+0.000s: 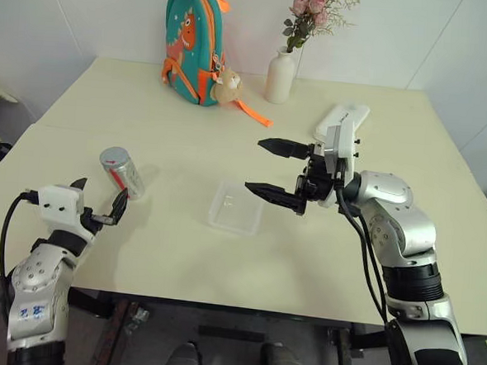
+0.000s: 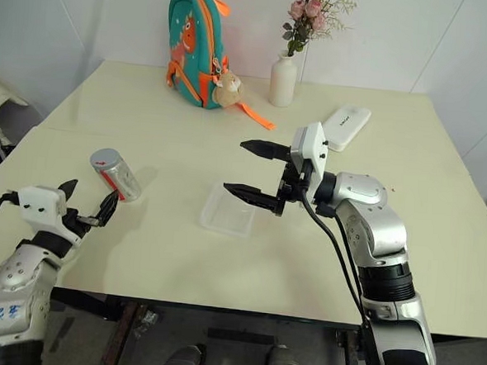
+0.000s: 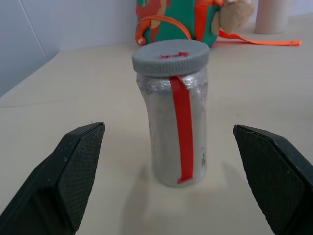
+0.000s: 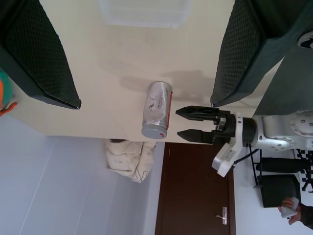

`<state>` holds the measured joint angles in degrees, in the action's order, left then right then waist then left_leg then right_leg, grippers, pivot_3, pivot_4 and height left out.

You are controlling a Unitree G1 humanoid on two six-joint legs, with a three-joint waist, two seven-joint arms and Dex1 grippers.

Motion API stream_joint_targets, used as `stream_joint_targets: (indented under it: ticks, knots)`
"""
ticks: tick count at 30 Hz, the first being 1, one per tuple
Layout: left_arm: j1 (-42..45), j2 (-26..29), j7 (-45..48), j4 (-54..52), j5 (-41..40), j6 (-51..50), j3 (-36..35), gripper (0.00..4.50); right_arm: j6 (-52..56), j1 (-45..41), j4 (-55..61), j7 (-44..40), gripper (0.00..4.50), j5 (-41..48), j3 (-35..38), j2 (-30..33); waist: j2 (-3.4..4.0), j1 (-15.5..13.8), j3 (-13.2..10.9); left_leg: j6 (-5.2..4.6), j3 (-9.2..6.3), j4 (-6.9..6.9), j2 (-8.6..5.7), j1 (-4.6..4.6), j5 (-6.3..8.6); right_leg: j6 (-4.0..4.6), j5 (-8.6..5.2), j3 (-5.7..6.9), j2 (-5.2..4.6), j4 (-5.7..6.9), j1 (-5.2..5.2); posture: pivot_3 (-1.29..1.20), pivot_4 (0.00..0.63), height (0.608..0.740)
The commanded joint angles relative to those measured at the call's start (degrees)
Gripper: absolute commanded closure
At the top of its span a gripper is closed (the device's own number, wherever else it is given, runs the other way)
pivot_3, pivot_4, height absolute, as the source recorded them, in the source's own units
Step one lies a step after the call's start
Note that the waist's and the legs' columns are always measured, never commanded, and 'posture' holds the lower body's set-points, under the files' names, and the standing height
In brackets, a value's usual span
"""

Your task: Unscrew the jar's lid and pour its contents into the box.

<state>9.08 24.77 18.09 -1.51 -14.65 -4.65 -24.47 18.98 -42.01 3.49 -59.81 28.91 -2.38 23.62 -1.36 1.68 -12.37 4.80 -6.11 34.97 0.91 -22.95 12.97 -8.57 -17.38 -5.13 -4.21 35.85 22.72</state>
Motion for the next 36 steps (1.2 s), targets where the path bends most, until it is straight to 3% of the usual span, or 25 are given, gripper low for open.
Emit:
stream_joint_targets:
  ticks: [1, 13, 23, 26, 32, 36]
  knots:
    - [3.0, 1.8, 1.3, 3.6, 0.2, 3.1, 0.1, 0.00, -0.1, 0.6, 3.2, 1.3, 0.03, 0.6, 0.5, -0.1, 0.00, 0.1, 0.0, 0.00, 0.00, -0.01, 0.00, -0.01, 0.00, 0.00, 0.00, 0.00, 0.00, -0.01, 0.00, 0.00, 0.150, 0.740]
    - [13.3, 3.0, 3.5, 19.0, 1.9, 9.1, 3.9, 0.00, 0.6, 4.0, 7.2, 4.0, 0.03, 1.1, 0.3, -0.5, 0.00, 0.0, 0.0, 0.00, -0.02, -0.04, 0.00, -0.04, 0.00, -0.03, 0.01, 0.02, 0.00, 0.01, 0.05, 0.00, 0.150, 0.740]
    - [16.1, 4.2, 4.5, 24.3, 2.3, 11.9, 5.3, 0.00, 1.4, 4.9, 8.6, 5.6, 0.03, 1.0, 0.6, -0.4, 0.00, 0.1, 0.0, 0.00, -0.01, -0.08, 0.00, -0.06, 0.00, -0.04, 0.01, 0.02, 0.00, 0.01, 0.09, 0.00, 0.150, 0.740]
    - [15.4, 4.1, 4.4, 24.3, 2.5, 11.7, 5.6, 0.63, 1.5, 5.3, 9.1, 6.0, 0.00, 1.2, 0.7, -0.3, 0.00, 0.0, 0.0, 0.00, -0.02, -0.07, 0.00, -0.06, 0.00, -0.04, 0.01, 0.02, 0.00, 0.01, 0.09, 0.00, 0.150, 0.740]
    - [14.2, 2.9, 4.9, 22.7, 1.5, 11.2, 6.2, 2.51, 1.8, 5.5, 9.3, 6.5, 0.00, 1.2, 0.4, -0.5, 0.00, 0.1, 0.0, 0.00, -0.02, -0.07, 0.01, -0.06, 0.00, -0.04, 0.01, 0.02, 0.00, 0.01, 0.09, 0.00, 0.150, 0.740]
    - [13.3, 2.4, 8.3, 14.7, -3.7, 9.0, 5.7, 2.57, 2.6, 5.4, 8.9, 7.1, 0.00, 1.6, 0.9, -0.7, -0.01, 0.0, 0.0, 0.00, -0.02, -0.07, 0.01, -0.09, 0.00, -0.04, 0.01, 0.02, 0.00, 0.00, 0.09, 0.00, 0.150, 0.740]
